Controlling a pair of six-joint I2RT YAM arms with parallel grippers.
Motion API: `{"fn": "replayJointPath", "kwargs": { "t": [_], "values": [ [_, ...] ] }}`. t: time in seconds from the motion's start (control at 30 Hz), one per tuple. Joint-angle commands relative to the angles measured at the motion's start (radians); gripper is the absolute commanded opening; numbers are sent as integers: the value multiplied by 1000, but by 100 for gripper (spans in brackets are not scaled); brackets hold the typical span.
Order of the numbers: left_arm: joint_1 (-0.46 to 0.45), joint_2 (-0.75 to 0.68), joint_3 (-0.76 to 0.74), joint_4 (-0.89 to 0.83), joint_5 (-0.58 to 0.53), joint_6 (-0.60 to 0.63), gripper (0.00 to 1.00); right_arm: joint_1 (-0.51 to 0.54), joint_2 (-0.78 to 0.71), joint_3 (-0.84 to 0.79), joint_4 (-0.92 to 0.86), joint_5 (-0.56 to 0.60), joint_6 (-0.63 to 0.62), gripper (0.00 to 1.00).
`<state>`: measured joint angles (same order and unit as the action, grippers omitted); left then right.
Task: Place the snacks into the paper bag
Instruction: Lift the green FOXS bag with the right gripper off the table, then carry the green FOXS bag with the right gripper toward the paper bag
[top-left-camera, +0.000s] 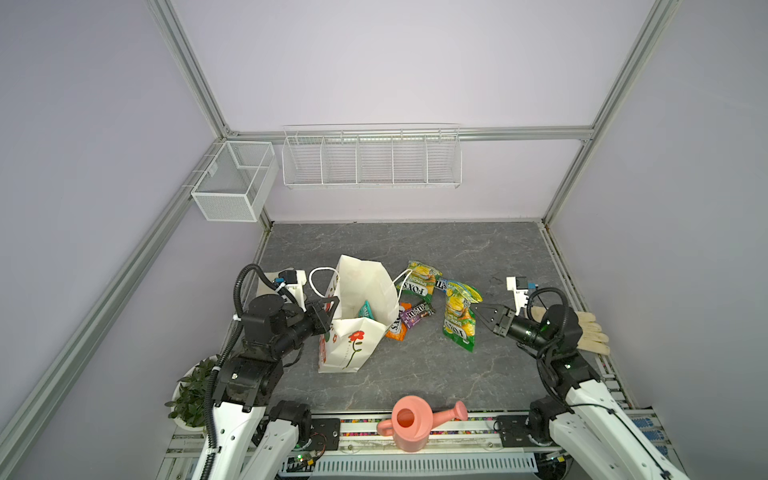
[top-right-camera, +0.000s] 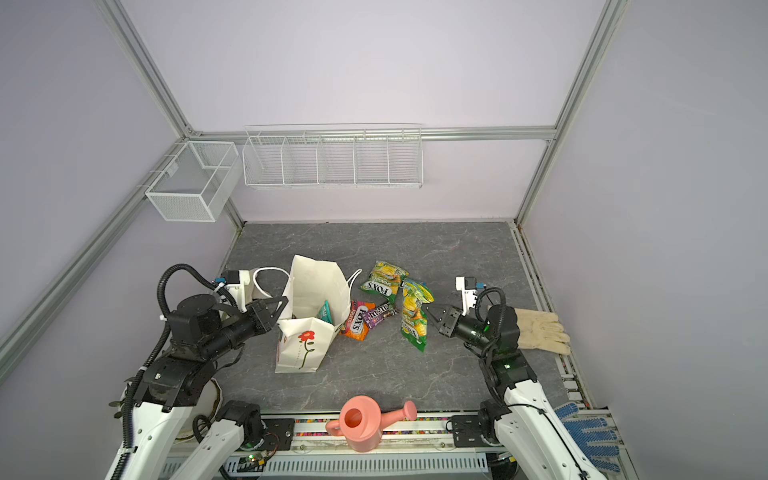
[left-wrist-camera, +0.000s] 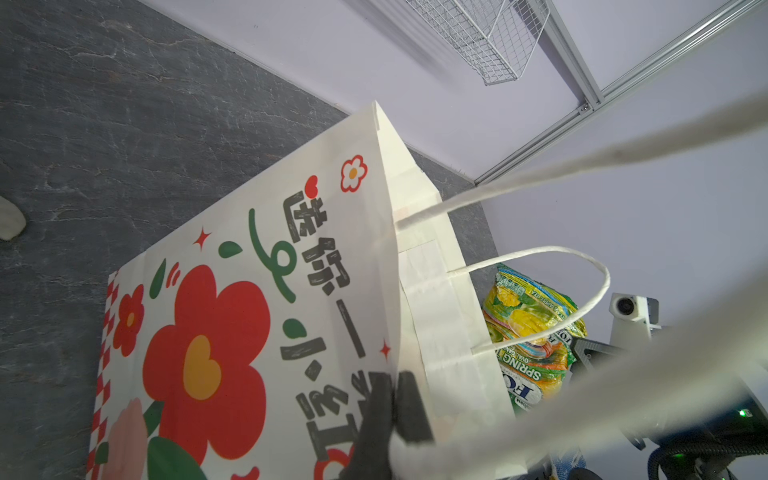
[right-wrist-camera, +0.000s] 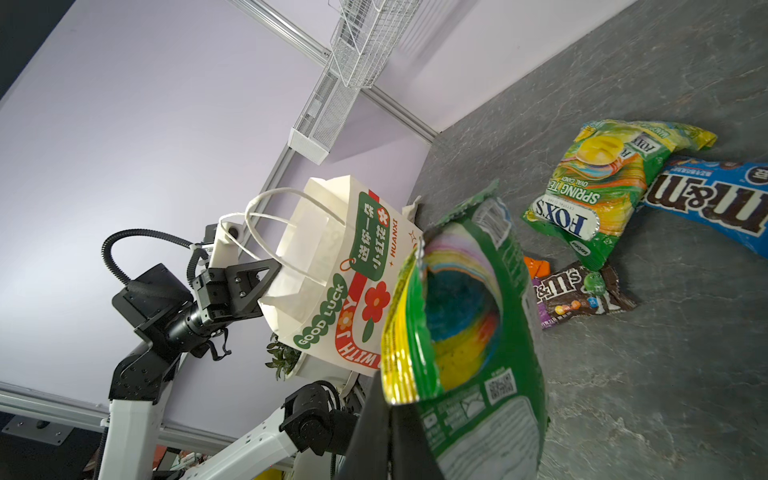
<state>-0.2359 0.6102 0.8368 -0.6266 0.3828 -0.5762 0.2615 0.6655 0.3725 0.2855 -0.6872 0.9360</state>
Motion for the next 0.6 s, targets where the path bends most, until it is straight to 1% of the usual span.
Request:
{"fn": "replayJointPath", "kwargs": {
  "t": [0.0, 0.57],
  "values": [
    [-5, -10, -10, 29, 7, -10, 0, 17, 5, 26, 141, -24, 40, 6],
    [-5, -16, -18, 27, 7, -11, 0, 75, 112, 34, 351, -24, 109, 6]
  ]
}}
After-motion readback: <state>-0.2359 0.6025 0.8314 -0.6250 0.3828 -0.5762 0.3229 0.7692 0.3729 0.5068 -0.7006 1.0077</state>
